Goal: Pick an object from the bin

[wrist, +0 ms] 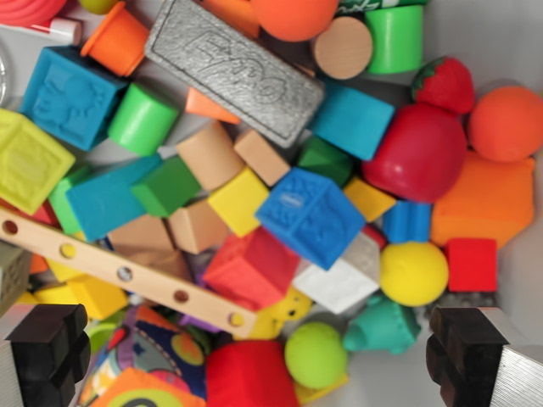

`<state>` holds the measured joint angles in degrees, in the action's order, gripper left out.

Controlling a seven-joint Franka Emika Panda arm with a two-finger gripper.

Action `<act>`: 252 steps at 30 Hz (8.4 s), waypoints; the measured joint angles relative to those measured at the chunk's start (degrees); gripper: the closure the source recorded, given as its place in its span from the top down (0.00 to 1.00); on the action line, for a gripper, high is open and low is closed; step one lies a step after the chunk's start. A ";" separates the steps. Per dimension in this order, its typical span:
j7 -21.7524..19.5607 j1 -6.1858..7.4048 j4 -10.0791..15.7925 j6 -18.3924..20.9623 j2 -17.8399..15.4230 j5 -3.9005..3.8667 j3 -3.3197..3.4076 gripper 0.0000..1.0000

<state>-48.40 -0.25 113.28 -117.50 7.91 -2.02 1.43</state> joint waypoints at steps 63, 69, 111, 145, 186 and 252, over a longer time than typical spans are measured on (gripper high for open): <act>20.51 2.58 22.64 -10.60 -13.51 0.20 -1.82 1.00; 24.57 3.58 26.72 -12.44 -16.04 0.40 -1.93 1.00; 43.79 11.15 47.20 -31.34 -19.10 2.11 -1.78 1.00; 43.81 11.15 47.48 -45.06 -5.81 2.11 -1.78 0.00; 43.81 11.15 47.36 -42.09 -8.84 2.11 -1.78 0.00; 43.81 11.15 33.71 2.63 -40.02 2.11 -1.71 0.00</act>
<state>-4.58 10.91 146.99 -114.88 -32.11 0.09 -0.28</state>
